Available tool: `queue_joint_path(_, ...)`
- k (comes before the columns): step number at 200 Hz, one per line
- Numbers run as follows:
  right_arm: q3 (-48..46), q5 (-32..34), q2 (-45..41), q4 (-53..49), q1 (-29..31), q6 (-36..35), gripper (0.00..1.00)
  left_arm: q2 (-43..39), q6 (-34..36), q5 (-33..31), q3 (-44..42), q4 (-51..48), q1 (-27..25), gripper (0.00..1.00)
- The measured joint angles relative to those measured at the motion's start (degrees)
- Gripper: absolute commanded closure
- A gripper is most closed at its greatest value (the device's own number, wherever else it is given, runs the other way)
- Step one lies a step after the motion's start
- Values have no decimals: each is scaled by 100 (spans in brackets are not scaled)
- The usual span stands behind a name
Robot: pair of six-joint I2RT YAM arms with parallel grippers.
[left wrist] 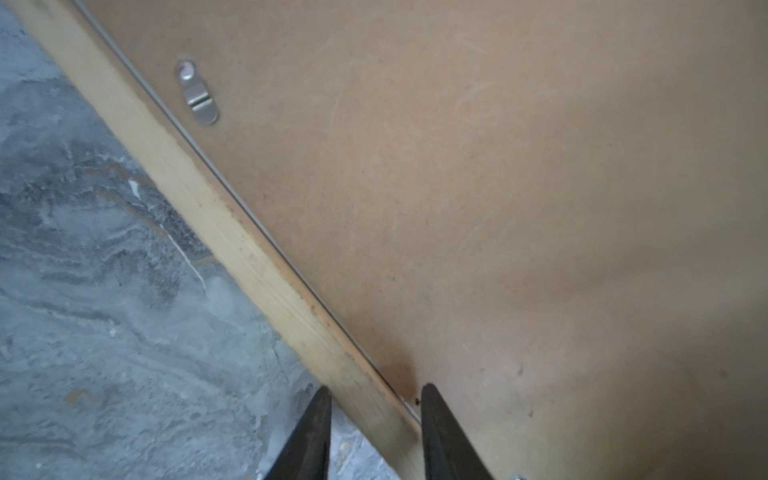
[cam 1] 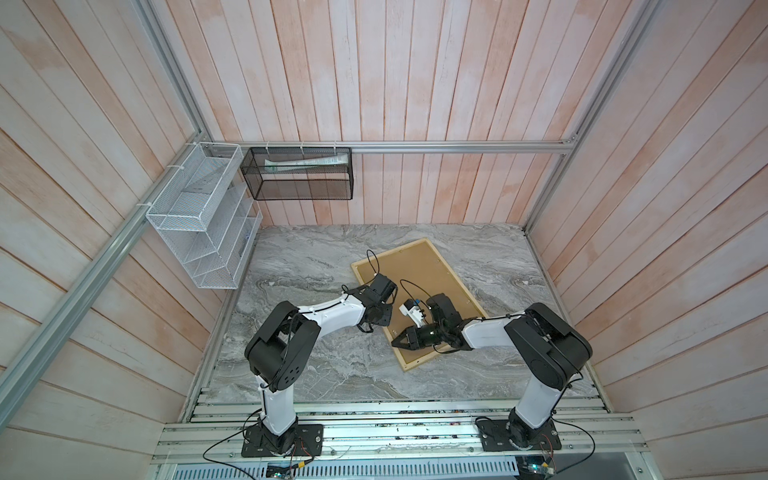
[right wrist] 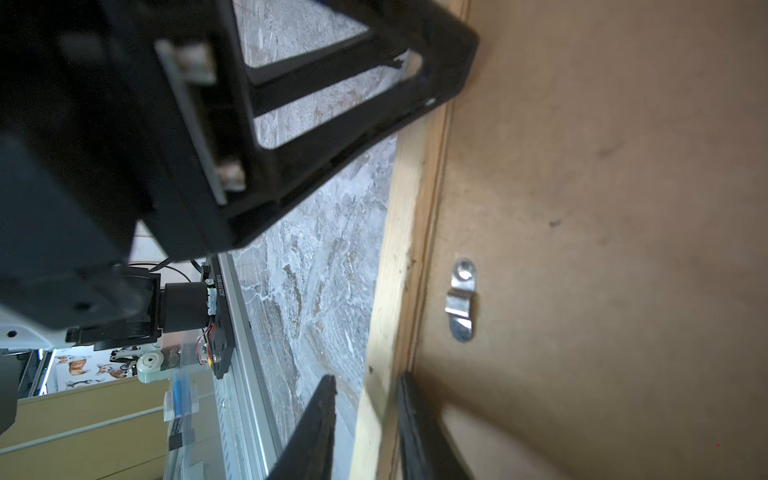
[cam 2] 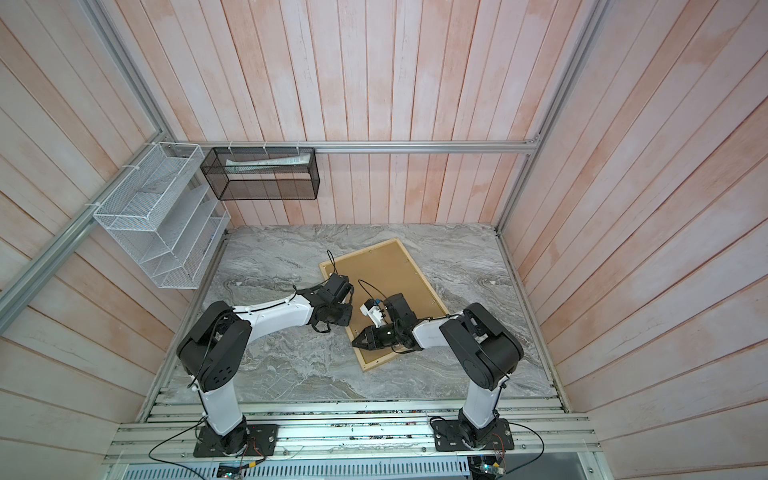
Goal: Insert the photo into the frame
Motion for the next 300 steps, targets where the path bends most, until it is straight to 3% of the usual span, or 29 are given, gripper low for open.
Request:
queue_joint_path(42, 245, -131, 535, 833, 317, 577, 74, 50, -142, 140, -2, 79, 162, 65)
queue_joint_path(84, 221, -190, 409, 916, 286, 739, 73, 17, -212, 326, -140, 354, 275, 69)
queue_joint_path(125, 85, -153, -452, 901, -315, 678, 73, -76, -232, 435, -348, 632, 356, 75)
queue_joint_path(158, 374, 295, -540, 413, -634, 520, 73, -94, -367, 468, -376, 673, 380, 82)
queue_joint_path(226, 2052, 1558, 474, -778, -632, 442, 75, -151, -509, 608, -715, 1375, 437, 88)
queue_joint_path(300, 3239, 1941, 1617, -1285, -640, 844, 75, -282, -511, 839, -1036, 1784, 573, 90)
